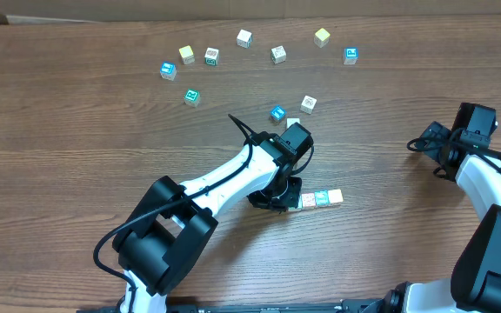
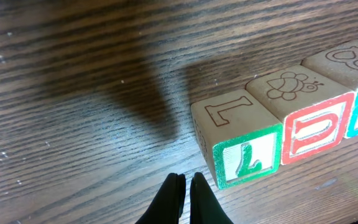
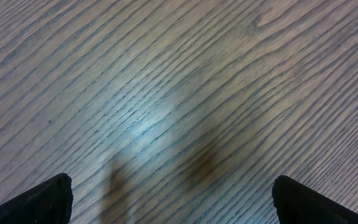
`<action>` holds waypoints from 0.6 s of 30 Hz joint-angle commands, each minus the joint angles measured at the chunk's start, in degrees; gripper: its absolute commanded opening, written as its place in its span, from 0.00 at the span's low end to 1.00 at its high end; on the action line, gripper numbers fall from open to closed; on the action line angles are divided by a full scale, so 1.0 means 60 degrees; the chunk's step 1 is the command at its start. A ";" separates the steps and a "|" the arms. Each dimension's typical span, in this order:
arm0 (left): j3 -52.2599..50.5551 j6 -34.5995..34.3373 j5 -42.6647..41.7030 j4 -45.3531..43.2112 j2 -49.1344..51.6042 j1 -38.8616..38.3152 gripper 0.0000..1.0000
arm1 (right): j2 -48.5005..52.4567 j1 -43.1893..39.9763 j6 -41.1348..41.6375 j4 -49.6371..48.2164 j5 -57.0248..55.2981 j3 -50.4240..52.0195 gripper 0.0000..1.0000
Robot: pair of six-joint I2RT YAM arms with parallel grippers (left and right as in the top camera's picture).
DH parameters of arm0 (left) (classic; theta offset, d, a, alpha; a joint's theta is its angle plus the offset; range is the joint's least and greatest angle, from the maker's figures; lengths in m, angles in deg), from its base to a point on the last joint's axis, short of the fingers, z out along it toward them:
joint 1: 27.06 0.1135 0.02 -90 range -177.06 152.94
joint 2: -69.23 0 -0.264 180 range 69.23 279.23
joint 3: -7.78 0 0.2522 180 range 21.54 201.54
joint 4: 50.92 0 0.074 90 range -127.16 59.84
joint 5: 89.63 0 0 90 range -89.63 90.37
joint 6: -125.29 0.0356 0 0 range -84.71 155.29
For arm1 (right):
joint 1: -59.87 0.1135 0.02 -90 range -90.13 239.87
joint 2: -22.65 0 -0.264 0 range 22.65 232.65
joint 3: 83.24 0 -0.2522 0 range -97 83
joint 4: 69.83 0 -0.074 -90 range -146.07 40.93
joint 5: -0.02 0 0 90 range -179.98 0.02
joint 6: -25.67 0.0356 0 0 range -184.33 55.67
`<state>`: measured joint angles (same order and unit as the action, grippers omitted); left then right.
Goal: Form a horizontal line
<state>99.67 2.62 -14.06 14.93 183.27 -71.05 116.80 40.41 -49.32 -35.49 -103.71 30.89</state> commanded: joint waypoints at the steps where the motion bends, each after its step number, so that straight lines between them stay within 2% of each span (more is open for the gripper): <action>1: -0.0022 0.0058 -0.0259 -0.0029 0.0036 0.0022 0.04 | 0.0011 -0.0018 0.0025 -0.0066 -0.0025 -0.0058 1.00; 18: -0.0022 0.0087 -0.0357 -0.0193 0.0036 0.0022 0.04 | 0.0011 -0.0018 0.0022 -0.0066 -0.0025 -0.0058 1.00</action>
<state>99.67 2.62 -15.35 13.95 183.27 -71.05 116.80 40.41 -49.32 -35.51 -103.71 30.89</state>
